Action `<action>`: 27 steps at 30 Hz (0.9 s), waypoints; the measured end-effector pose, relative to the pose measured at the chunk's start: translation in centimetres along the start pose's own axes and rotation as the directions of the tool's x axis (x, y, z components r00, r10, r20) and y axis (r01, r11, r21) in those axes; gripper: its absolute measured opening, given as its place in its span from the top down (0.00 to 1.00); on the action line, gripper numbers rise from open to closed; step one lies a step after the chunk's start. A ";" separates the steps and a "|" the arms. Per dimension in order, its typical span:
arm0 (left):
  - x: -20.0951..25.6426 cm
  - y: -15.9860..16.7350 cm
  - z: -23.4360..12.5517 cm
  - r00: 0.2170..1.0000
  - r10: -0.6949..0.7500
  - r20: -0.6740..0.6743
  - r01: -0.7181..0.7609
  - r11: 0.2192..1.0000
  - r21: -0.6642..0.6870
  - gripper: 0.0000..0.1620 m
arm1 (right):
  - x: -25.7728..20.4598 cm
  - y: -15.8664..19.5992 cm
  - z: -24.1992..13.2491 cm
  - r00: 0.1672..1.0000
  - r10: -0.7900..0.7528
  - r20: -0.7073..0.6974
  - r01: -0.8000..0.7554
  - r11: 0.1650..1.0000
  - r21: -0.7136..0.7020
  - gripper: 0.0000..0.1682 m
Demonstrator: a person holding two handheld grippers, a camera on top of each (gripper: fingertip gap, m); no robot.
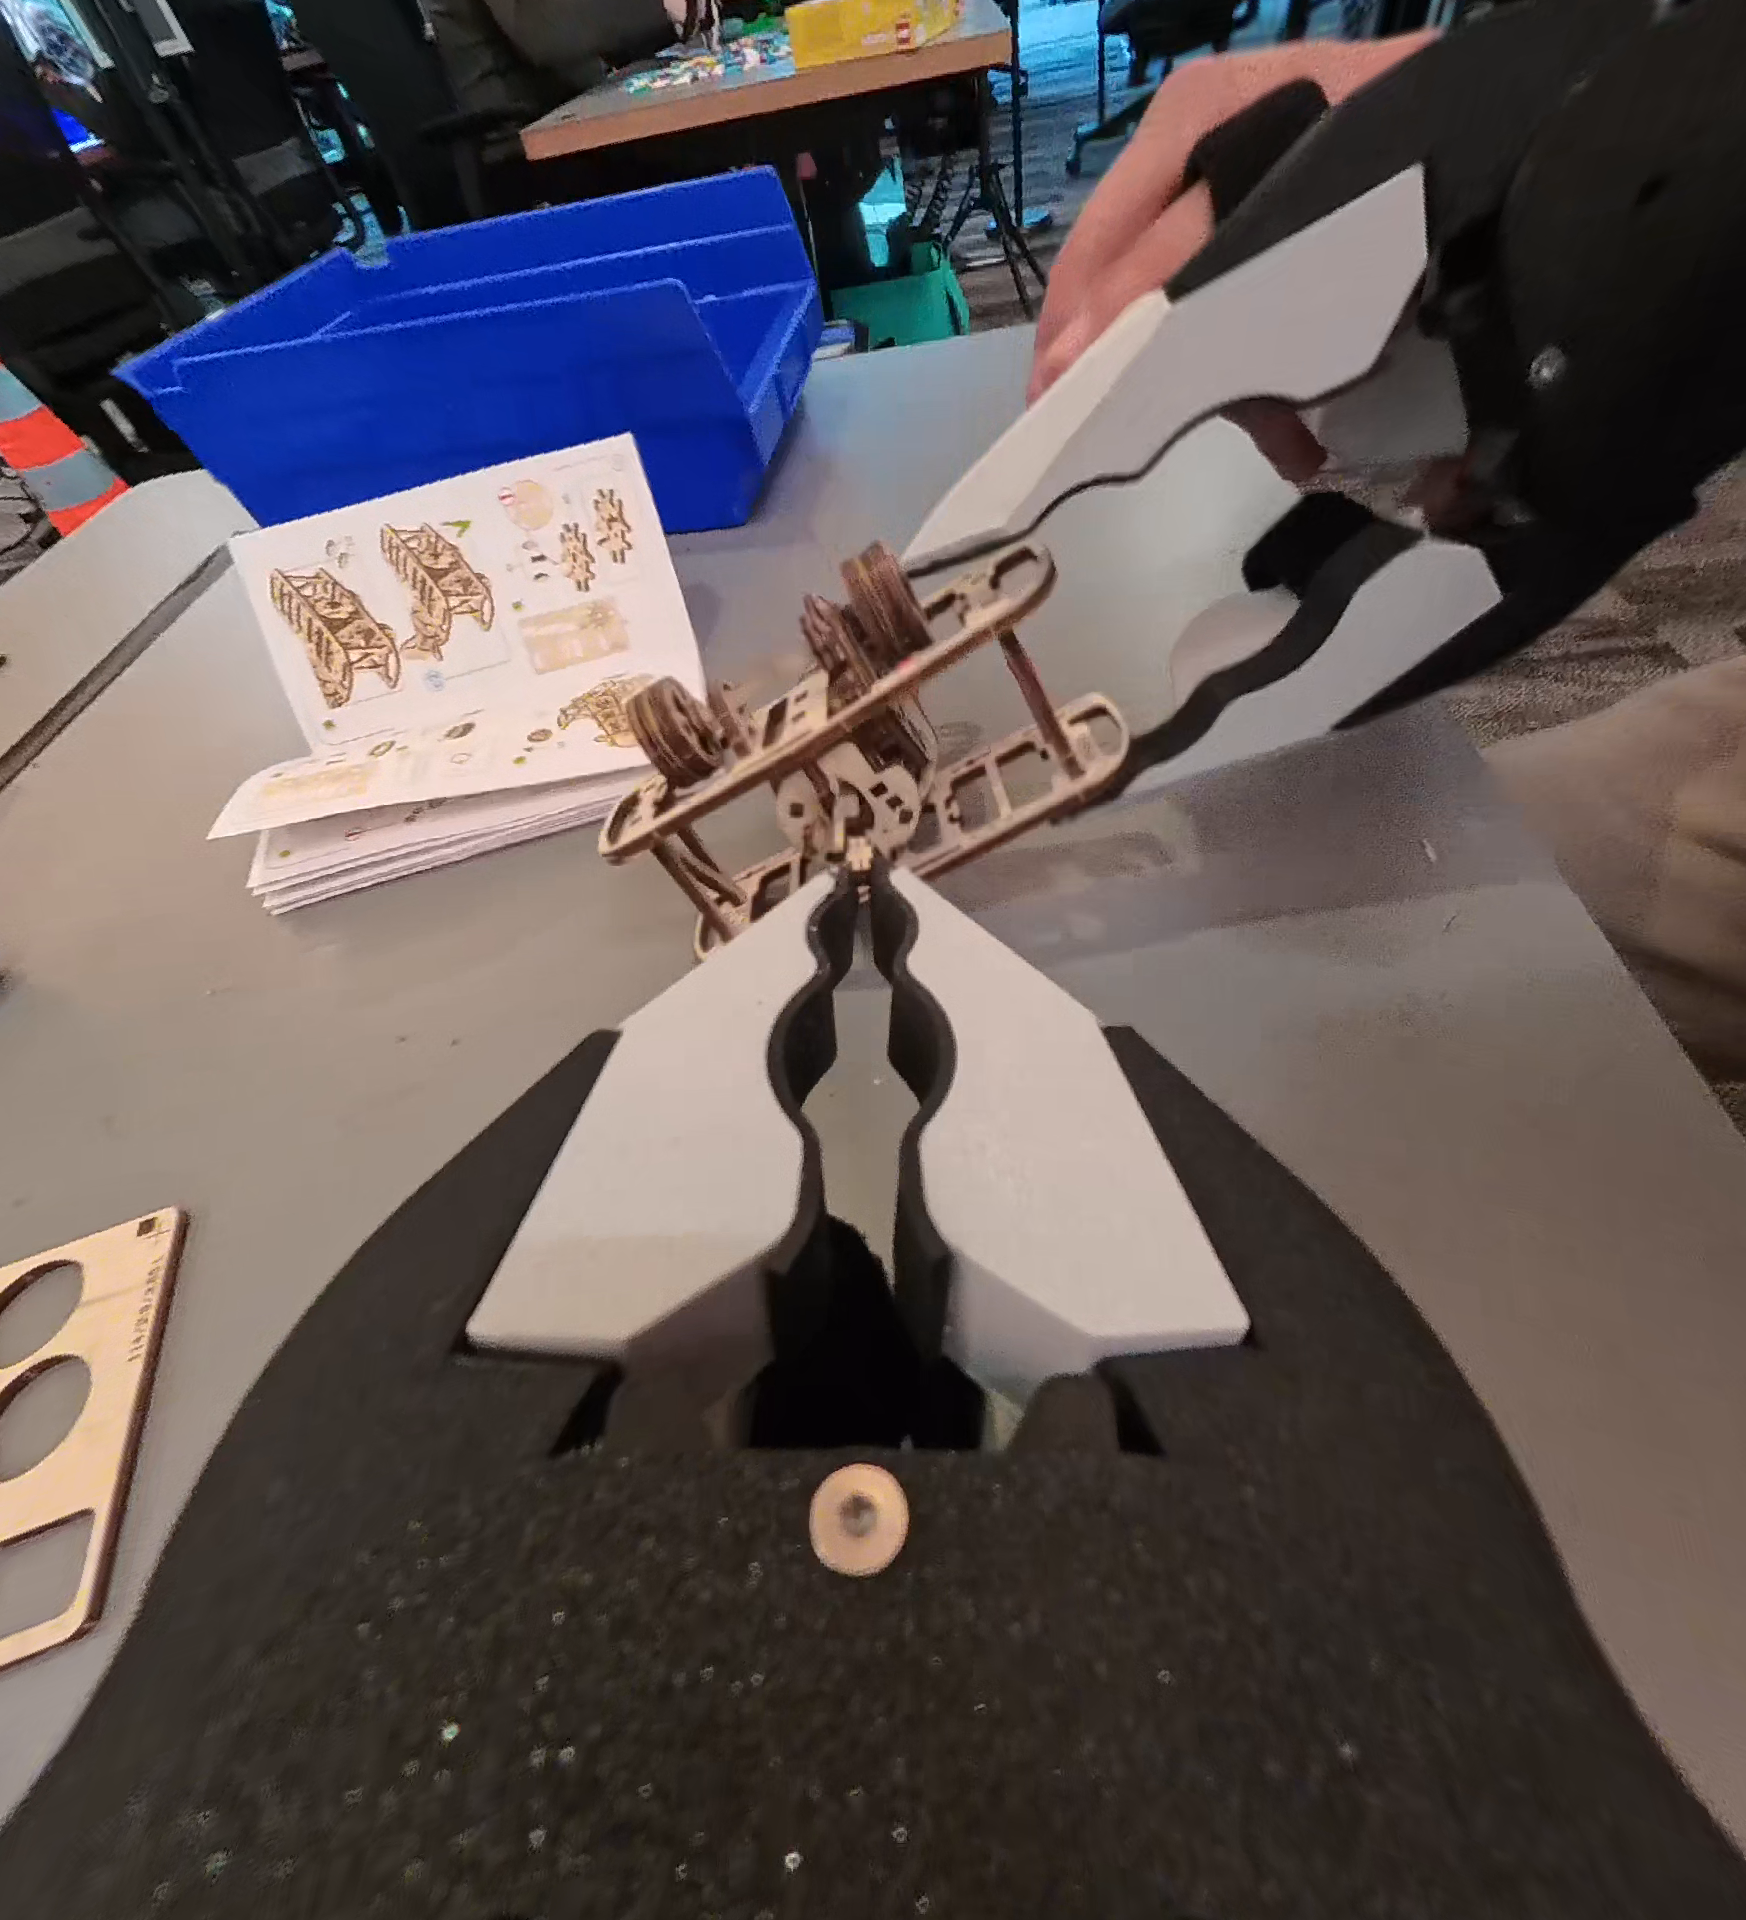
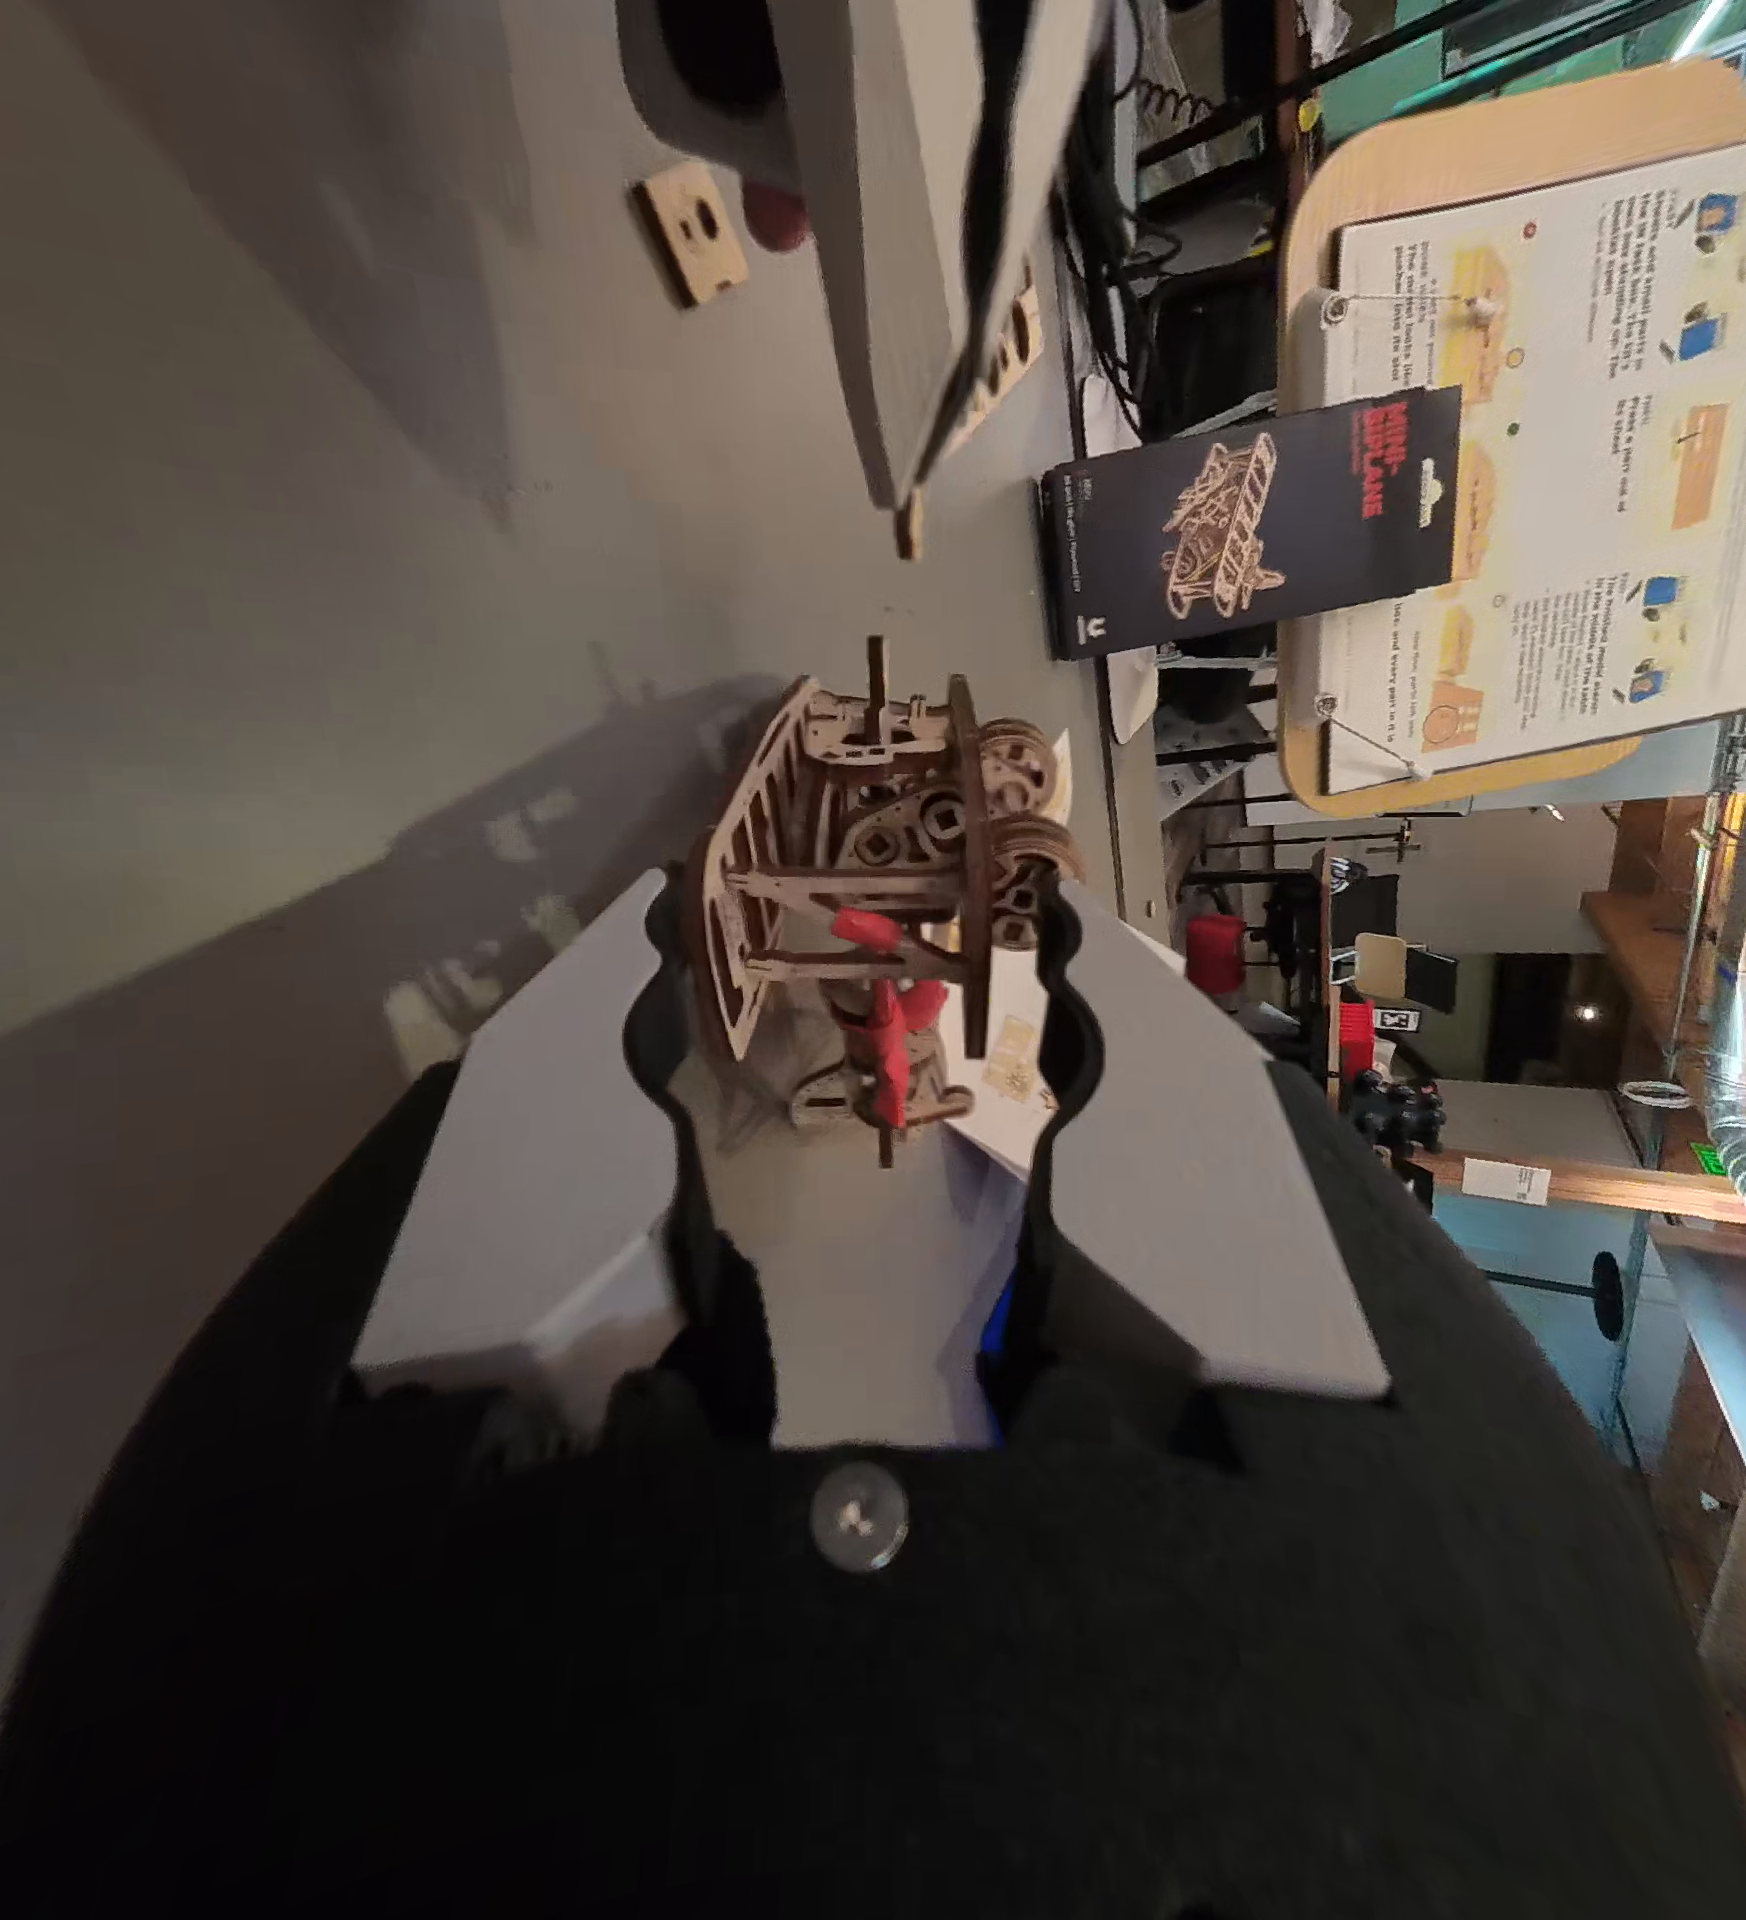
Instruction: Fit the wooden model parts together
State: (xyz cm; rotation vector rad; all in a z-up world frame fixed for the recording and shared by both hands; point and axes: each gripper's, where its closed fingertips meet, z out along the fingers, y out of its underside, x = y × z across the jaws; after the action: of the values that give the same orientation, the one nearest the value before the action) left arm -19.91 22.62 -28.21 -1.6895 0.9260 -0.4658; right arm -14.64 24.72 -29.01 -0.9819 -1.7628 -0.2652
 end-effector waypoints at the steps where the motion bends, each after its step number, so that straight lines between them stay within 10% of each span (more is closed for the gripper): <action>1: 0.3 0.1 0.2 1.000 0.004 -0.007 -0.004 1.000 -0.002 1.00 | -0.6 -0.1 -0.1 1.000 0.000 -0.005 0.000 1.000 0.005 0.60; 15: 0.5 1.9 0.5 0.996 0.084 -0.023 -0.086 0.991 -0.098 1.00 | -2.9 -2.9 -3.3 0.906 0.233 0.354 -0.303 0.940 0.155 0.57; 27: 1.2 2.7 1.3 0.988 0.149 -0.034 -0.153 0.976 -0.155 1.00 | 0.4 4.3 2.4 0.657 0.132 0.743 -0.322 0.939 0.118 0.63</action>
State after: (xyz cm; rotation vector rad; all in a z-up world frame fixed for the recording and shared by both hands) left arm -19.19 22.32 -31.39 -1.7418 1.1234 -0.3170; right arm -13.20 29.11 -30.80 -1.2097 -2.2748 0.5917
